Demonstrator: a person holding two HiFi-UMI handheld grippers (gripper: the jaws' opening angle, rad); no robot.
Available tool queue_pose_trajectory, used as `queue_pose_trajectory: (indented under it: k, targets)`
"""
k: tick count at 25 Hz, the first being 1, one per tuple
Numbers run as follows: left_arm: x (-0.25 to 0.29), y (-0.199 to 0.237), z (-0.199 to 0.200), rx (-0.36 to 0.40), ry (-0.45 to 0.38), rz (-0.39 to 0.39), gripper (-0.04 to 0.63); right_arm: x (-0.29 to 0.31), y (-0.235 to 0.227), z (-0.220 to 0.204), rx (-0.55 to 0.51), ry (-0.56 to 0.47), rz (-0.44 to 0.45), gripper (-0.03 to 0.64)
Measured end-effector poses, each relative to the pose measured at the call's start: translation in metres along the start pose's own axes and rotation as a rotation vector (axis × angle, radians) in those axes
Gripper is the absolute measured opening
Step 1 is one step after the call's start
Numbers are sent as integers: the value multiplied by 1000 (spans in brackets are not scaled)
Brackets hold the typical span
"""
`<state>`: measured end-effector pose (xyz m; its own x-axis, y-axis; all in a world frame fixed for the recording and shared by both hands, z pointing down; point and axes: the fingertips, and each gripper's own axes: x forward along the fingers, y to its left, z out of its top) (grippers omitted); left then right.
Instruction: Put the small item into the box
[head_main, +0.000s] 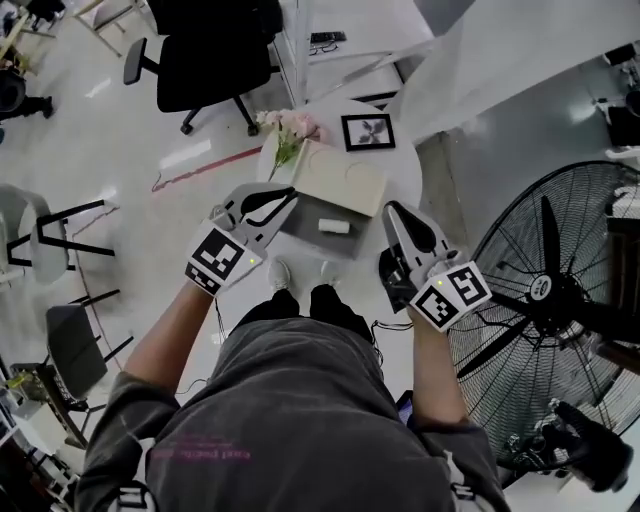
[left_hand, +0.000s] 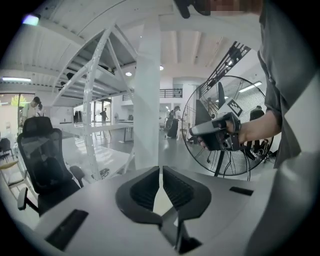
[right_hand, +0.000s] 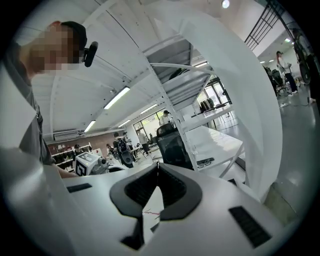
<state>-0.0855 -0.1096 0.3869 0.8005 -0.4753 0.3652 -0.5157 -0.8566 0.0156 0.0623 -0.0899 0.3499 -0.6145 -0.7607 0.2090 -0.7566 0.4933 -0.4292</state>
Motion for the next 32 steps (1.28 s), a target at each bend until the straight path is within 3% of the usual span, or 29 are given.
queue_pose_trajectory:
  k: [16, 32]
  targets:
    - [-49, 6, 28, -6, -99, 68, 21, -2, 42, 22, -76, -44, 32, 21]
    - [-54, -10, 22, -45, -105, 53, 15, -6, 57, 24, -108, -42, 78, 20]
